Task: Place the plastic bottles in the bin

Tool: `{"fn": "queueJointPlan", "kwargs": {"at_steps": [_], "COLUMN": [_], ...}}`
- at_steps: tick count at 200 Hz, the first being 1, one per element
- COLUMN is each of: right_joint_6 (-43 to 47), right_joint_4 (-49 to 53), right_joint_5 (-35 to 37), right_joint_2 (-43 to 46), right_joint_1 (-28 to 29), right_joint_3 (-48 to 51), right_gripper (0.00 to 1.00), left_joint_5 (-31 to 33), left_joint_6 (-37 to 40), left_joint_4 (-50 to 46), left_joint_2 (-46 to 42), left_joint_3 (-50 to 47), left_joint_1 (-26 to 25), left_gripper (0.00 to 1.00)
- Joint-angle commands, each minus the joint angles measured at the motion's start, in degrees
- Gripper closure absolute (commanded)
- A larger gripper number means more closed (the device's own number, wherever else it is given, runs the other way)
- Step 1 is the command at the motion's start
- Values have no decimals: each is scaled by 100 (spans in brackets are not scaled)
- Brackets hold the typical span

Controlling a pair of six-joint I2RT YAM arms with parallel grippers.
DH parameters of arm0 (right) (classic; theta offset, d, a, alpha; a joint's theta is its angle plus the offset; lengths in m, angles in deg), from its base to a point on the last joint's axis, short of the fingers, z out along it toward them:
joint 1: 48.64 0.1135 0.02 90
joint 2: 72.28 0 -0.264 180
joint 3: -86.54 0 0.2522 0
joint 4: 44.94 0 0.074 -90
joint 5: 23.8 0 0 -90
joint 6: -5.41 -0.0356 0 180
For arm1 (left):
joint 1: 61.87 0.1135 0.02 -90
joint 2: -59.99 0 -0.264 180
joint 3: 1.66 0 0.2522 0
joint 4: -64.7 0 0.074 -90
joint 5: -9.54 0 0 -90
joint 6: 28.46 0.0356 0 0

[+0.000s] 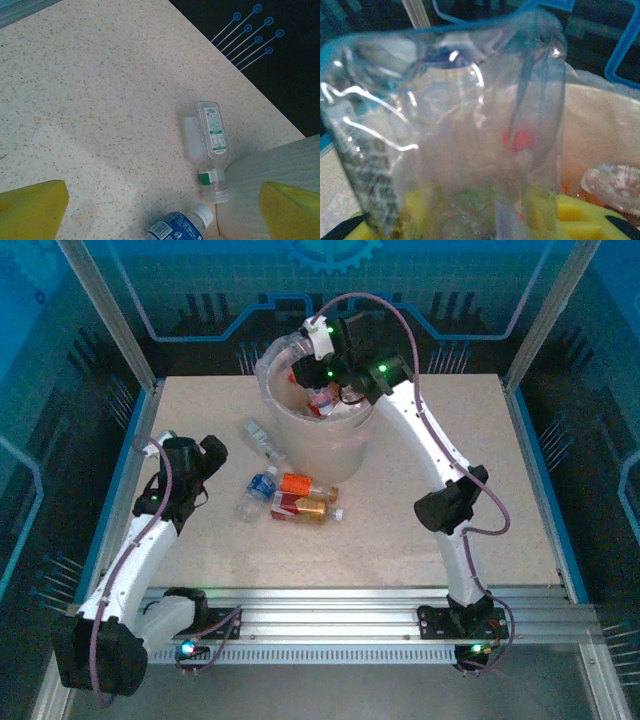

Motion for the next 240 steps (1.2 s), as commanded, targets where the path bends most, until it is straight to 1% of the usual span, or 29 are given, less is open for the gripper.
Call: {"fn": "queueJointPlan", "kwargs": {"at_steps": [1, 33, 53, 62, 76, 112, 139, 164, 191, 240], "right_joint_6": [-372, -407, -373, -358, -301, -166, -78, -47, -78, -127], "right_joint_4": [153, 216, 258, 269, 273, 391, 442, 418, 366, 229], "right_joint_5": [-152, 49, 136, 159, 234, 507, 678, 847, 864, 428], "right_joint_2": [309, 436, 438, 427, 426, 427, 486, 566, 629, 535], "right_joint_1": [-49, -42, -43, -42, -43, -45, -41, -45, -41, 44], "right_joint_3": [343, 856, 983, 967, 910, 602, 414, 322, 318, 296], "right_gripper": [66, 58, 48, 45, 36, 18, 11, 8, 9, 23], "left_joint_5": [-173, -223, -266, -287, -314, -363, -412, -513, -593, -780], "left_joint_6": [-52, -68, -80, -67, -53, -7, 8, 19, 19, 0], "left_joint_4": [166, 165, 150, 134, 94, 5, -3, 5, 27, 84], "left_joint_2": [61, 102, 124, 137, 141, 154, 180, 262, 324, 492], "left_joint_3": [65, 80, 102, 128, 156, 209, 226, 271, 291, 287], "left_joint_1": [44, 43, 45, 44, 49, 44, 43, 42, 43, 44], "left_gripper": [1, 1, 1, 1, 1, 1, 1, 1, 1, 1]}}
